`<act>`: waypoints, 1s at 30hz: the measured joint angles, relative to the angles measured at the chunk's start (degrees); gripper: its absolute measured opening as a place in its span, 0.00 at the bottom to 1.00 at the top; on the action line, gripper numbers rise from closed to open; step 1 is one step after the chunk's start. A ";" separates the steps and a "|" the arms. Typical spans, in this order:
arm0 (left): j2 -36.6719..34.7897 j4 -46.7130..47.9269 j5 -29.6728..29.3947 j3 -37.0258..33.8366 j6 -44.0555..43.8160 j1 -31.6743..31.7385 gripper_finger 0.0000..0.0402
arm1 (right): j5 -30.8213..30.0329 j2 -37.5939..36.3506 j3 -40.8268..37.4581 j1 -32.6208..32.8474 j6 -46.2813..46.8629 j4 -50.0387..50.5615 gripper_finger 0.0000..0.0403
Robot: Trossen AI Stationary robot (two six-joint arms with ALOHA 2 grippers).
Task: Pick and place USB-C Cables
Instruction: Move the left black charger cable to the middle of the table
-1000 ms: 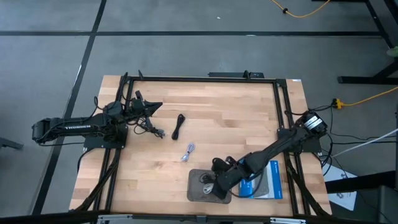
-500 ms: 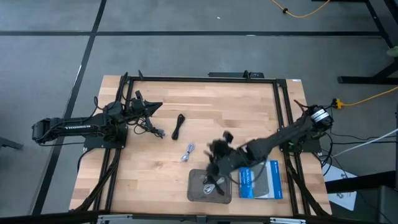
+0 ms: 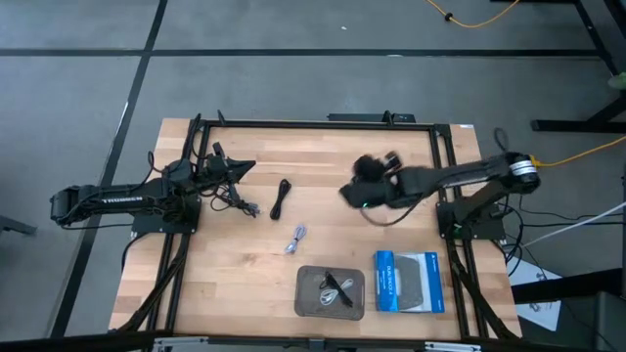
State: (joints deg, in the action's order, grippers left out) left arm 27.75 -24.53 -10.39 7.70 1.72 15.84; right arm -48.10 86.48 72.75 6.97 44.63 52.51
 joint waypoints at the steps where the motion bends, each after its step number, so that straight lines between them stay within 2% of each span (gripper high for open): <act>1: 0.00 -0.30 -0.01 0.00 0.00 0.01 0.00 | 0.04 -1.43 0.00 -0.56 1.50 2.97 0.37; 4: -0.02 -1.23 0.47 0.00 -0.17 0.00 0.00 | 0.13 -5.25 0.00 -1.32 6.29 11.73 0.37; 7: -0.02 -1.39 4.02 0.00 -0.14 -0.03 0.00 | 0.13 -7.75 0.00 -1.34 10.64 17.83 0.37; 12: -0.02 -1.33 8.14 0.51 -0.29 -0.02 0.00 | 0.14 -8.63 0.00 -0.95 12.82 21.24 0.37; 14: 0.02 8.01 4.94 4.12 -2.88 -0.02 0.00 | 0.19 -8.60 0.00 -0.92 12.84 21.15 0.37; 17: 3.00 34.31 -4.93 13.87 -7.54 0.00 0.00 | 0.15 -8.40 0.00 -0.95 13.91 20.96 0.37; 19: 7.39 48.03 -7.98 20.06 -12.61 0.01 0.00 | 0.15 -8.35 0.00 -0.95 14.02 20.55 0.37; 24: 15.14 68.99 -5.45 29.60 -28.55 -0.17 0.00 | 0.13 -8.35 0.00 -0.97 13.67 19.56 0.37; 27: 21.02 80.97 -4.17 29.91 -40.13 -0.49 0.00 | 0.13 -8.35 0.00 -0.95 13.61 19.56 0.37; 30: 27.03 86.91 -4.11 28.30 -49.76 -1.46 0.00 | 0.11 -8.35 0.00 -0.95 12.82 19.58 0.37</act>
State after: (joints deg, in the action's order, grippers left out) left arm 54.78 62.37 -14.50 36.00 -48.05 14.37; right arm -47.99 78.13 72.75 6.02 57.45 72.10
